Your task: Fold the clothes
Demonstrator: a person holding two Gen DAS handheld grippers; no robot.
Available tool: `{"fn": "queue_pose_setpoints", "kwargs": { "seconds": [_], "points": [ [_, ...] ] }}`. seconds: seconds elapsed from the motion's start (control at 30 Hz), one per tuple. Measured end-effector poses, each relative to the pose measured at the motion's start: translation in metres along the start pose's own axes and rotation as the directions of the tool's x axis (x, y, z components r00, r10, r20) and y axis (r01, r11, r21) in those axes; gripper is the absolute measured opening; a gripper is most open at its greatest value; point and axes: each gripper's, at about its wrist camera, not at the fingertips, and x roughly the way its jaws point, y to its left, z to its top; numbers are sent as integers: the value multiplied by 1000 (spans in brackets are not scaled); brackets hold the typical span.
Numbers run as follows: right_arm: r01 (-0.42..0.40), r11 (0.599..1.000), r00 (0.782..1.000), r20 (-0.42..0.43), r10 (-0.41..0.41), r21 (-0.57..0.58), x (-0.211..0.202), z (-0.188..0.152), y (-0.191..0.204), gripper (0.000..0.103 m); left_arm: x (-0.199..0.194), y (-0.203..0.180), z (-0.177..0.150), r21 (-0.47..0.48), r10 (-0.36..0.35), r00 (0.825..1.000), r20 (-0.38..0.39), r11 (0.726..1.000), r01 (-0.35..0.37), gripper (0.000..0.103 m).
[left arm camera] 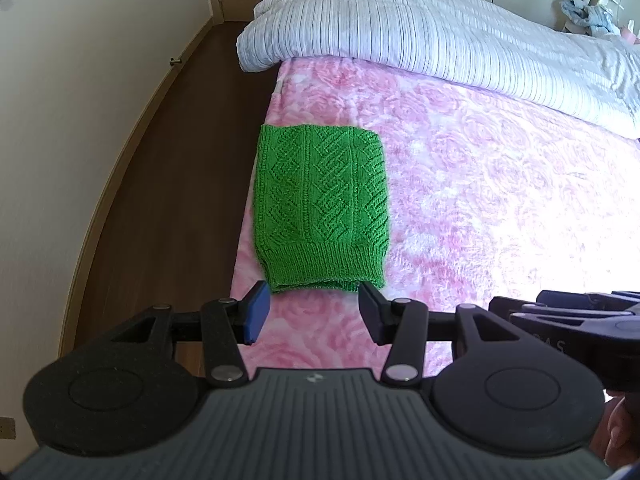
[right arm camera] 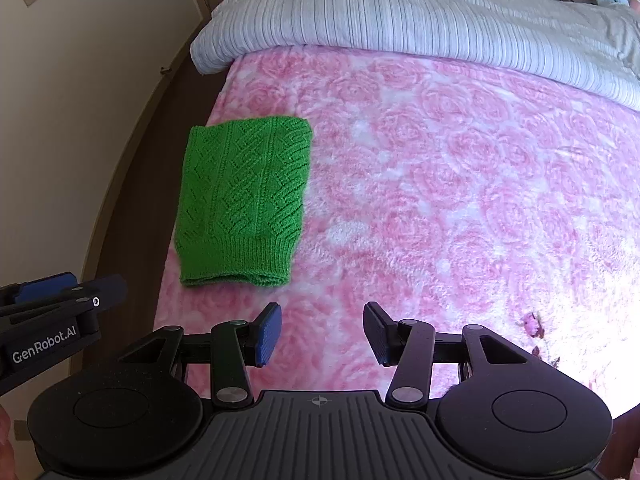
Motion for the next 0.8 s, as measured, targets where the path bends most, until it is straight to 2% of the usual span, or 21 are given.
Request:
{"fn": "queue_pose_setpoints", "kwargs": {
  "seconds": [0.63, 0.8],
  "points": [
    [-68, 993, 997, -54, 63, -100, 21, -2, 12, 49, 4, 7, -9, -71, 70, 997, -41, 995, -72, 45],
    [-63, 993, 997, -43, 59, -101, 20, 5, 13, 49, 1, 13, -1, -86, 71, 997, -15, 994, -72, 45]
  ]
}}
